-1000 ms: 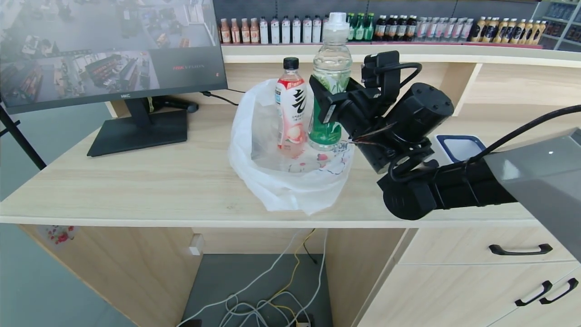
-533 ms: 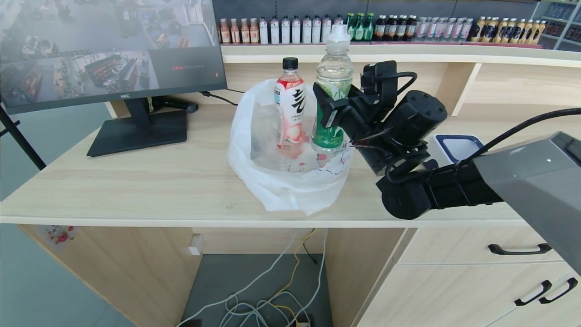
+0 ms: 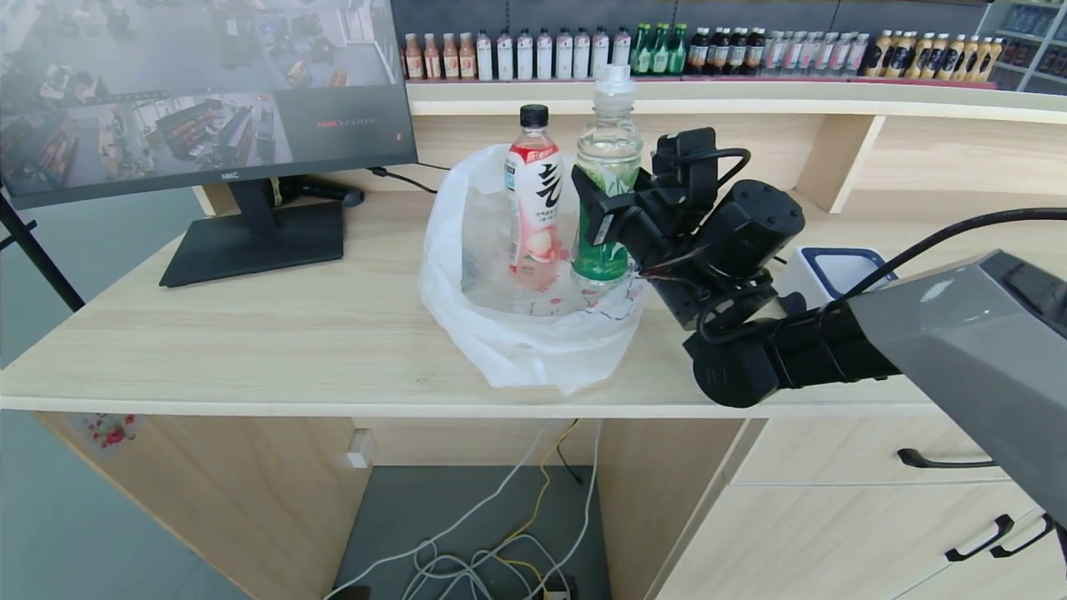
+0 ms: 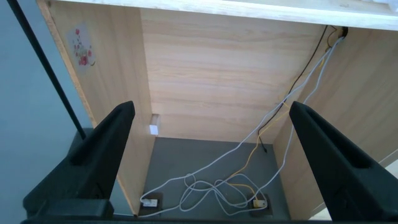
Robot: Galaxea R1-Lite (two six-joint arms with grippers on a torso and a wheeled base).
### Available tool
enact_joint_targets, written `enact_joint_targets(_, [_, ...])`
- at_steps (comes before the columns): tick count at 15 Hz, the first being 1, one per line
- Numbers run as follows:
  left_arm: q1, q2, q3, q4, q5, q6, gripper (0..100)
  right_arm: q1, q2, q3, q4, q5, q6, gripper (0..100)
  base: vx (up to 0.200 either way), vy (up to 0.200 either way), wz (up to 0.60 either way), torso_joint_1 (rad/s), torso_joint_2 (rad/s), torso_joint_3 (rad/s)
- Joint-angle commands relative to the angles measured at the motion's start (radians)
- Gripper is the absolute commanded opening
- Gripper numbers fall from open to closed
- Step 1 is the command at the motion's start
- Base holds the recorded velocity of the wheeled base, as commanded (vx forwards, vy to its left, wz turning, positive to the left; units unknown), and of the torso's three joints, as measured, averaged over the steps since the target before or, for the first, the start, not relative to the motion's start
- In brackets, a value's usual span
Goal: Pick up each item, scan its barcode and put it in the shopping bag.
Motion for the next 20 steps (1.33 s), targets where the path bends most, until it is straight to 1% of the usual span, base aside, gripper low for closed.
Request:
enact_joint_targets(1, [0.0, 0.0, 0.0, 0.0, 0.0, 0.0, 100, 0.001, 0.019, 0.001, -0.002, -0.003, -0.006, 0, 0.0, 0.0, 0.0, 0.0, 0.0, 0.0])
enact_joint_targets(8, [0.0, 0.0, 0.0, 0.0, 0.0, -0.002, 100, -0.029, 0.023, 0.012, 0.009, 0.004, -0.022, 0, 0.0, 0.0, 0.0, 0.0, 0.0, 0.0])
enact_joint_targets(15, [0.0, 0.0, 0.0, 0.0, 0.0, 0.0, 100, -0.038, 0.023, 0.107, -0.027, 0.007, -0.015, 0, 0.0, 0.0, 0.0, 0.0, 0.0, 0.0])
enact_joint_targets(18, [0.0, 0.0, 0.0, 0.0, 0.0, -0.002, 100, -0.052, 0.021, 0.113, -0.033, 0.007, -0.013, 0, 0.0, 0.0, 0.0, 0.0, 0.0, 0.0])
enact_joint_targets(20, [0.0, 0.0, 0.0, 0.0, 0.0, -0.002, 100, -0.054, 0.018, 0.147, -0.057, 0.021, 0.022, 0, 0.0, 0.0, 0.0, 0.0, 0.0, 0.0])
